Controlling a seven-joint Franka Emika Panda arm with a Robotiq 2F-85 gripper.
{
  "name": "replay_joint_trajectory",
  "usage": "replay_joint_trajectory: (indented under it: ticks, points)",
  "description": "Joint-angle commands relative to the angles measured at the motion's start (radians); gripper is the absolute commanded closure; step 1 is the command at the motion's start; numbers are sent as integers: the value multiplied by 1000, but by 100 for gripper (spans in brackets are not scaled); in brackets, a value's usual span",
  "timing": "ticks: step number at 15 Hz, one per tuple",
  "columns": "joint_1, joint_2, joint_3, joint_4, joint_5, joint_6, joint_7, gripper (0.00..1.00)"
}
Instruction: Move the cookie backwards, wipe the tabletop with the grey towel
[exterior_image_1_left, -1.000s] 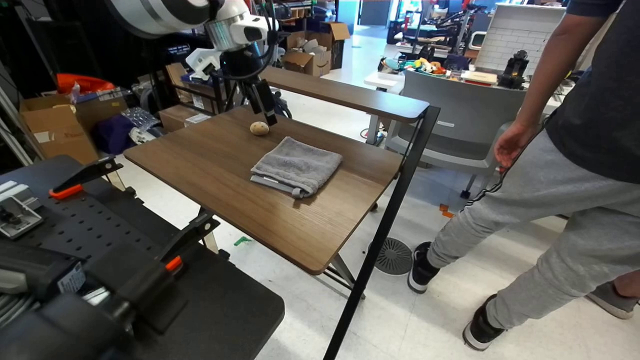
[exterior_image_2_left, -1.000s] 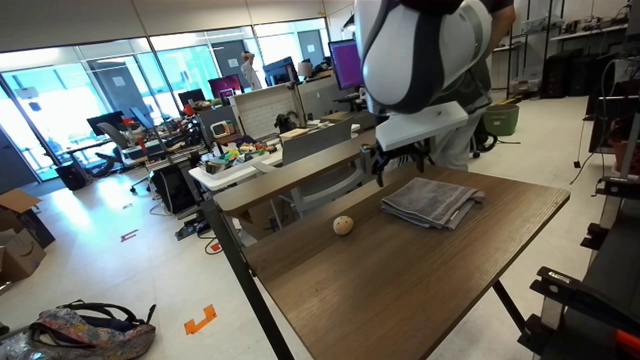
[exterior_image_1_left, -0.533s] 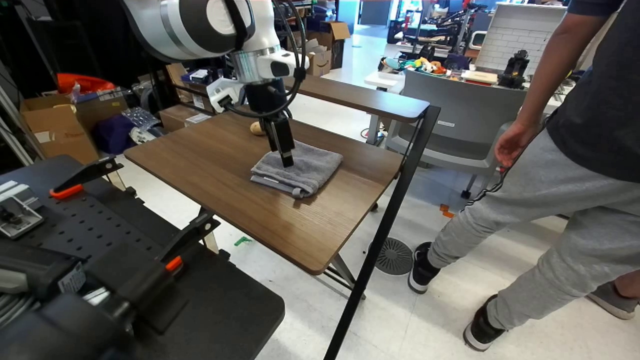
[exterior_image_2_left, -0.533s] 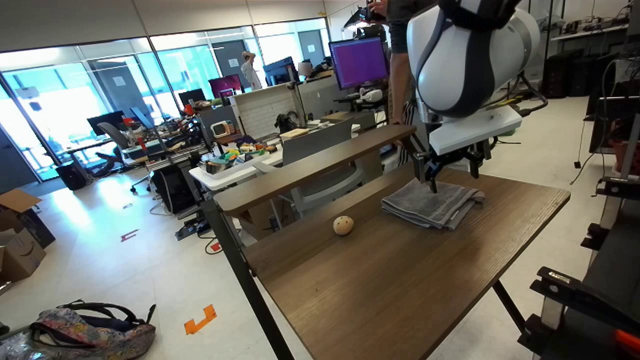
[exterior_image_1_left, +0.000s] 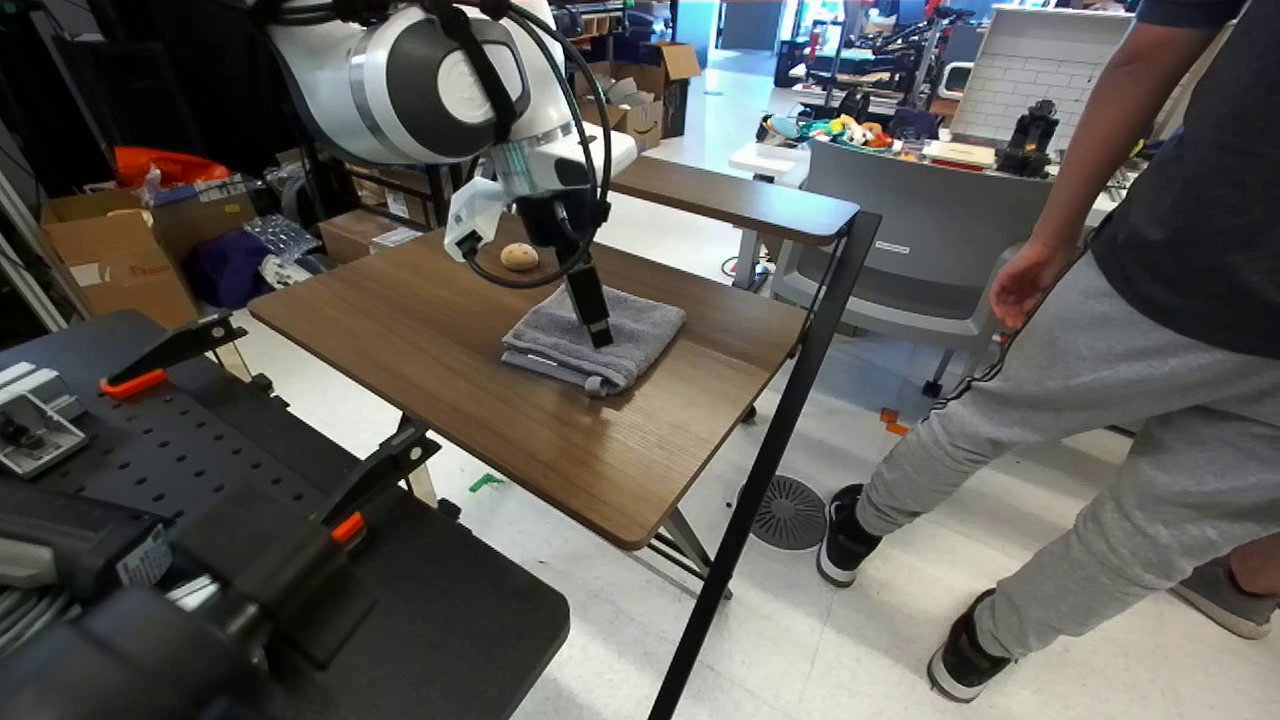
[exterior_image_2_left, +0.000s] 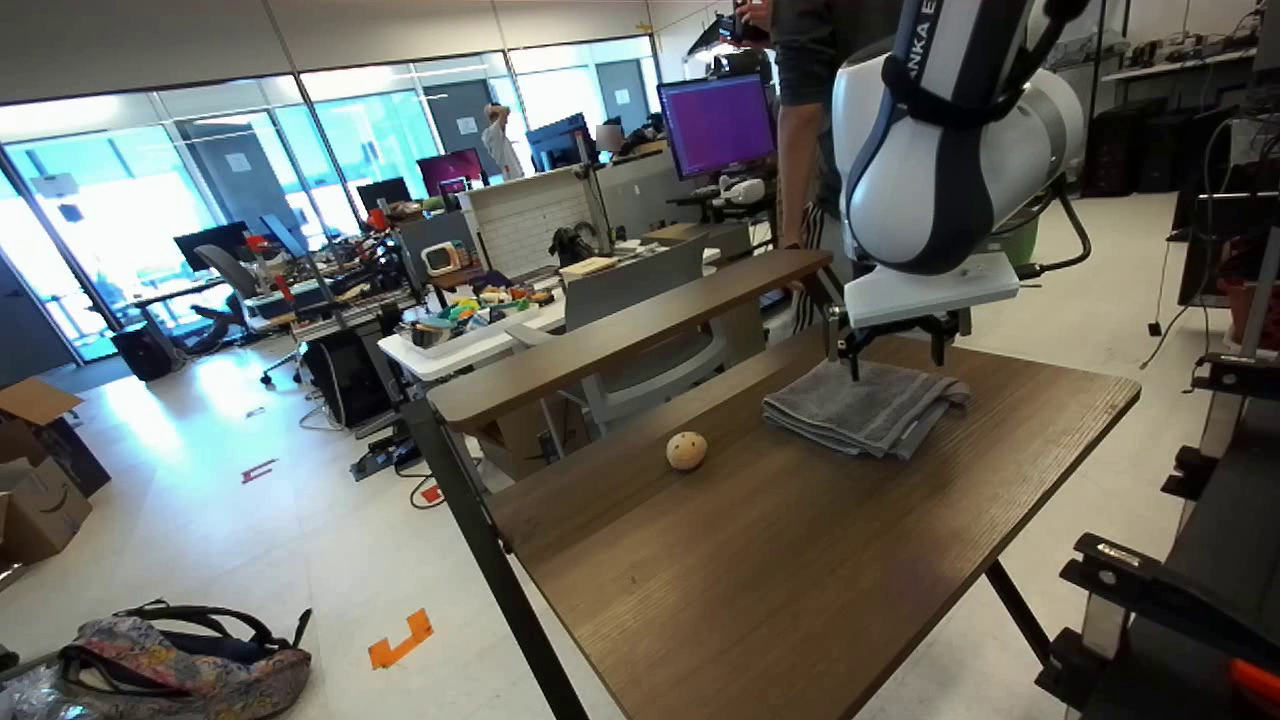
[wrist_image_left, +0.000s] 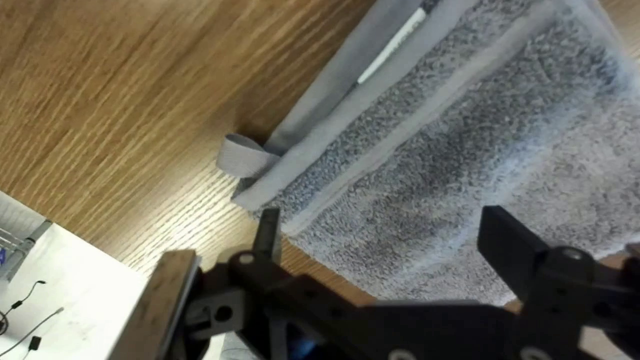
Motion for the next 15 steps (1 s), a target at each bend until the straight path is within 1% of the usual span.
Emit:
replay_joint_trajectory:
  ticks: [1,4,8,9,10,11,13,15]
  points:
    - [15,55,-17,62,20,26,51,0]
    - [27,98,-6,103,19,17,82,0]
    - [80,165,14,139,15,25,128,0]
    - [77,169,40,141,10,7,113,0]
    - [55,158,86,135,4,-17,71,0]
    - [75,146,32,122,6,3,98,0]
    - [76,146,59,123,8,0,87,0]
    - [74,146,64,124,8,0,83,0]
